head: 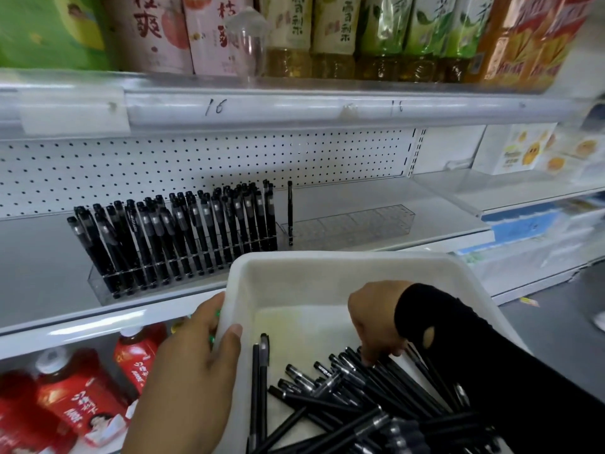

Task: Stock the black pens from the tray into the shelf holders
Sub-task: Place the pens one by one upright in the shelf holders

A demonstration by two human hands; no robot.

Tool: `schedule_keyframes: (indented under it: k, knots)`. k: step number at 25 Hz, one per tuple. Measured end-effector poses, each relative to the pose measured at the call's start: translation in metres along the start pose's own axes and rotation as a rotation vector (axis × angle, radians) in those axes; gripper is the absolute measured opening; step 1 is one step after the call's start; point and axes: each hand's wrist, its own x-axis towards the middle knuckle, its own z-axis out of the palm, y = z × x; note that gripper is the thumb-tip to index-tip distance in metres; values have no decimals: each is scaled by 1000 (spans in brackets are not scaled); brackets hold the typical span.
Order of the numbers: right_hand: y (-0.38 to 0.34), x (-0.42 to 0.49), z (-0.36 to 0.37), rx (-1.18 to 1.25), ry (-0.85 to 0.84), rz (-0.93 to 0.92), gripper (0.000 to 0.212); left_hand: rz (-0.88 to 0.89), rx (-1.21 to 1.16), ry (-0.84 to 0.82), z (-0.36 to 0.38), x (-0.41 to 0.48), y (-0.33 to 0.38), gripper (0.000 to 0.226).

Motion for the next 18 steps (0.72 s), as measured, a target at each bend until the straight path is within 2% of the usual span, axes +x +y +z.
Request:
schedule_keyframes:
  k: [3,6,9,11,14,18]
  knots:
    - [2,7,0,-47,20,42,39,2,15,2,-1,0,1,38]
    - [-3,12,5,-50,20,24,31,-4,22,14,-2,1,3,38]
    - [-9,21,12,3,141,-18,24,-2,15,17,-1,0,3,38]
    - [-7,25,12,122,260,-36,10,6,10,17,-2,-1,3,38]
    - [3,24,6,416,406,-63,14,4,1,10,-2,-2,3,37]
    - [11,13,-3,756,567,-204,14,-10,-8,16,-2,-3,0,35]
